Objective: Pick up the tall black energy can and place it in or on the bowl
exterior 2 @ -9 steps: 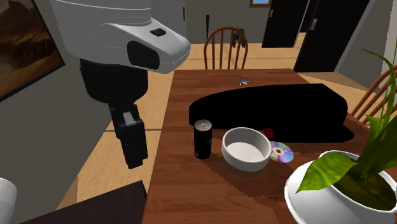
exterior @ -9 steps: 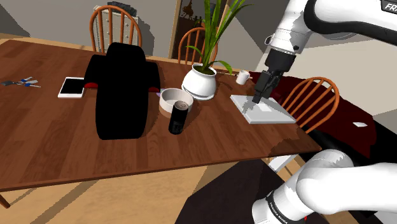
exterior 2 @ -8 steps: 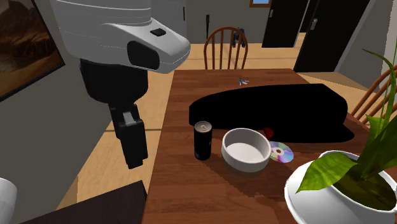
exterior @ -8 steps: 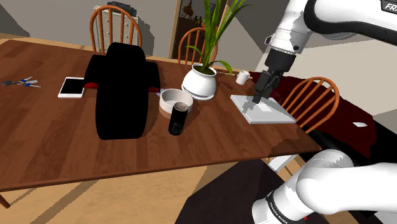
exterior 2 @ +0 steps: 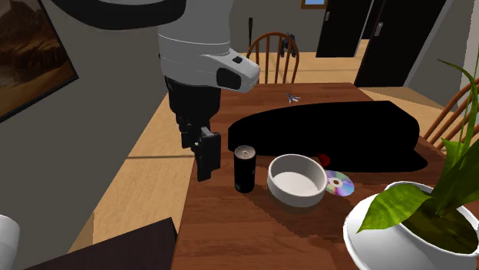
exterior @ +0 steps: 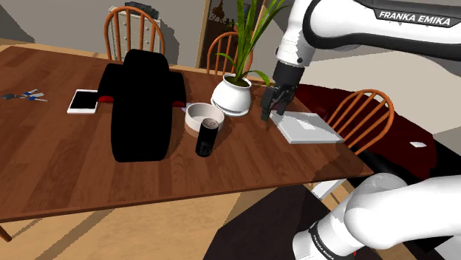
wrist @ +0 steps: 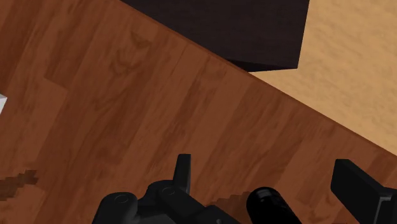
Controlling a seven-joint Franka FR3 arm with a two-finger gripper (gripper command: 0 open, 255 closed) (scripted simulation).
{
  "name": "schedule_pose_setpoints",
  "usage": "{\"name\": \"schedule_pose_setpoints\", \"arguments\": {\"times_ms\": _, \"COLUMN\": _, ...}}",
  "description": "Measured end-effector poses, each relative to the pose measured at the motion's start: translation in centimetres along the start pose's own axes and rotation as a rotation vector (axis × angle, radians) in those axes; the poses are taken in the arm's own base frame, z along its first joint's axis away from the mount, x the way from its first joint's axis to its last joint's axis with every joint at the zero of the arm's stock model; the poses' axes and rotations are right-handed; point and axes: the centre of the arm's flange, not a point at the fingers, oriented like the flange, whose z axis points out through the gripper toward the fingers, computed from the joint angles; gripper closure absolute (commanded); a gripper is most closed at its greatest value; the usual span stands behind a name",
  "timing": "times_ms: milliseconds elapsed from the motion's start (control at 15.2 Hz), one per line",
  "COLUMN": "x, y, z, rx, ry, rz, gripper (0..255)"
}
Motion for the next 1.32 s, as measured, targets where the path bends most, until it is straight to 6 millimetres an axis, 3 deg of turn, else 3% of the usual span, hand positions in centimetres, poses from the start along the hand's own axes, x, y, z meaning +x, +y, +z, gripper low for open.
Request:
{"name": "schedule_pose_setpoints", "arguments": {"times_ms": 990, "x": 17.1, "y": -9.6, "z": 7.2, "rx": -0.077, "ry": -0.02, "rz": 0.047, "gripper": 0}}
{"name": "schedule_pose_setpoints", "arguments": {"times_ms": 1320, "x": 18.4, "y": -9.8, "z": 9.5, "rx": -0.082, "ry": -0.021, "rz": 0.051, "gripper": 0}}
